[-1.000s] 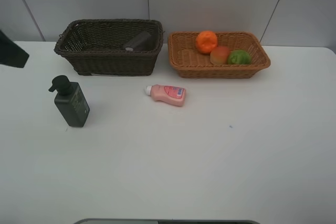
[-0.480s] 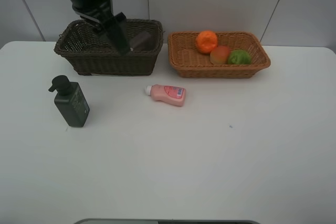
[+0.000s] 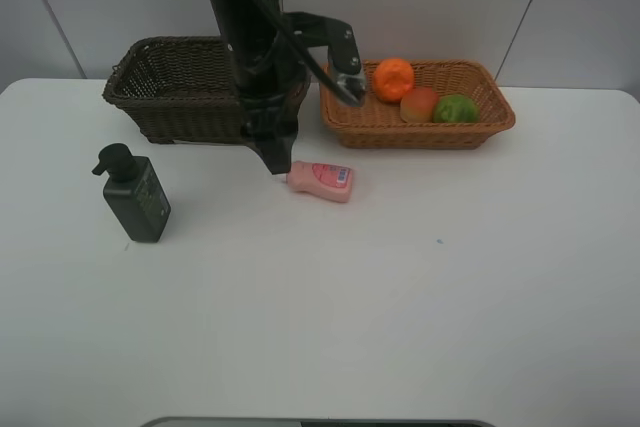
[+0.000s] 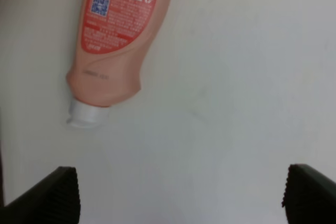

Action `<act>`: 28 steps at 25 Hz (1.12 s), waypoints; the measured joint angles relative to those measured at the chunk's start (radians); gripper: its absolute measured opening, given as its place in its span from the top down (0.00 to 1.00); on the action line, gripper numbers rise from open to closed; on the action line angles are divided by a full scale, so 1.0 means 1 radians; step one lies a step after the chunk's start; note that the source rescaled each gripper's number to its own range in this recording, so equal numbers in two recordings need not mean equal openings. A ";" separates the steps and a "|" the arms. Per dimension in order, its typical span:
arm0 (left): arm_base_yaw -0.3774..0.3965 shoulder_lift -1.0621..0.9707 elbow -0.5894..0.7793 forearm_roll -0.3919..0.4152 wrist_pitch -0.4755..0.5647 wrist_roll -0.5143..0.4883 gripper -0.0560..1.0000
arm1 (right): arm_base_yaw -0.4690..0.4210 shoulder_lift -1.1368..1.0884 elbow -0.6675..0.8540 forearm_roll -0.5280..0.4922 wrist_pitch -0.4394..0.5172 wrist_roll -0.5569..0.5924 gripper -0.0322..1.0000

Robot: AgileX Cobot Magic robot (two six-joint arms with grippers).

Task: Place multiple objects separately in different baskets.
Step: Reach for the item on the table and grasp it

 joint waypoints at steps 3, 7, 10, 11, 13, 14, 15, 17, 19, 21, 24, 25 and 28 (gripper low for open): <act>-0.009 0.031 0.000 0.031 -0.002 0.000 0.00 | 0.000 0.000 0.000 0.000 0.000 0.000 0.12; -0.022 0.068 -0.002 0.091 -0.048 0.039 0.00 | 0.000 0.000 0.000 0.000 0.000 0.000 0.12; -0.037 0.092 -0.003 0.108 -0.103 0.079 0.00 | 0.000 0.000 0.000 0.000 0.000 0.000 0.12; -0.042 0.099 -0.003 0.107 -0.124 0.091 0.00 | 0.000 0.000 0.000 0.000 0.000 0.000 0.12; -0.048 0.111 -0.003 0.107 -0.159 0.117 0.00 | 0.000 0.000 0.000 0.000 0.000 0.000 0.12; -0.049 0.116 -0.003 0.107 -0.177 0.130 0.00 | 0.000 0.000 0.000 0.000 0.000 0.000 0.12; -0.050 0.121 -0.003 0.107 -0.192 0.135 0.00 | 0.000 0.000 0.000 0.000 0.000 0.000 0.12; -0.050 0.131 -0.005 0.107 -0.212 0.147 0.00 | 0.000 0.000 0.000 0.000 0.000 0.000 0.12; -0.050 0.141 -0.005 0.107 -0.226 0.150 0.00 | 0.000 0.000 0.000 0.000 0.000 0.000 0.12; -0.050 0.158 -0.018 0.103 -0.229 0.150 0.00 | 0.000 0.000 0.000 0.000 0.000 0.000 0.12; -0.050 0.191 -0.055 0.099 -0.229 0.153 0.00 | 0.000 0.000 0.000 0.000 0.000 0.000 0.12; -0.048 0.200 -0.071 0.097 -0.229 0.153 0.00 | 0.000 0.000 0.000 0.000 0.000 0.000 0.12; -0.045 0.225 -0.110 0.082 -0.226 0.153 0.00 | 0.000 0.000 0.000 0.000 0.000 0.000 0.12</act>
